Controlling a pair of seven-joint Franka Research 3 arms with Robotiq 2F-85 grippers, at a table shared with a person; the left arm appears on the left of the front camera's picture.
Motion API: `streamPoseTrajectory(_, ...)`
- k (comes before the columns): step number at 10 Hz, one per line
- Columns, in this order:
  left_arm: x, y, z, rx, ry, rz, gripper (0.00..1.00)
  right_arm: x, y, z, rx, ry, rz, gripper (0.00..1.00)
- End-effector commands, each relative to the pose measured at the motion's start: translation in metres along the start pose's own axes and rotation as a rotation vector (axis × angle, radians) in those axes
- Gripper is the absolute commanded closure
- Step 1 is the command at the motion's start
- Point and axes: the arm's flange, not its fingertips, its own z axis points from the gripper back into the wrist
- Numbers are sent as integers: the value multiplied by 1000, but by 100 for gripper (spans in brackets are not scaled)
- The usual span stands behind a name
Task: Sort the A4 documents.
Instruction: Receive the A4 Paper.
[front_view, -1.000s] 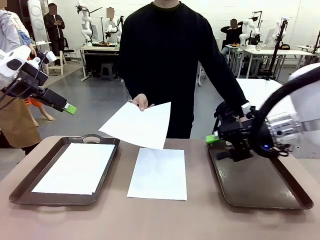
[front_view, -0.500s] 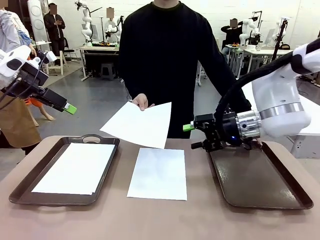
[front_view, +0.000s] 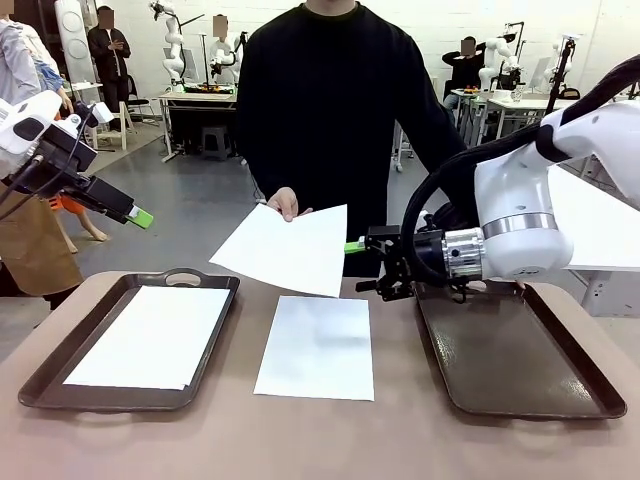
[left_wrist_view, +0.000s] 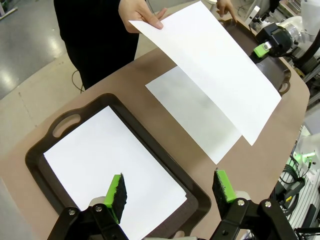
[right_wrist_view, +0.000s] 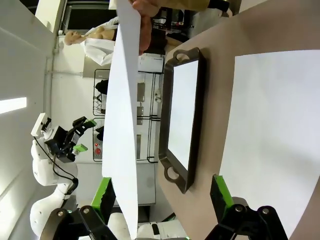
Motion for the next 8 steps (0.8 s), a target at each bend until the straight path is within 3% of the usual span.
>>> streamPoseTrajectory(1, 0, 0, 1, -11, -4, -5, 10, 15, 0, -10, 56, -37, -30, 0)
streamPoseTrajectory(5, 0, 0, 1, -11, -4, -5, 10, 34, 9, -27, 130, -84, -82, 0)
streamPoseTrajectory(8, 0, 0, 1, -11, -4, -5, 10, 27, 24, -46, 137, -28, -63, 0)
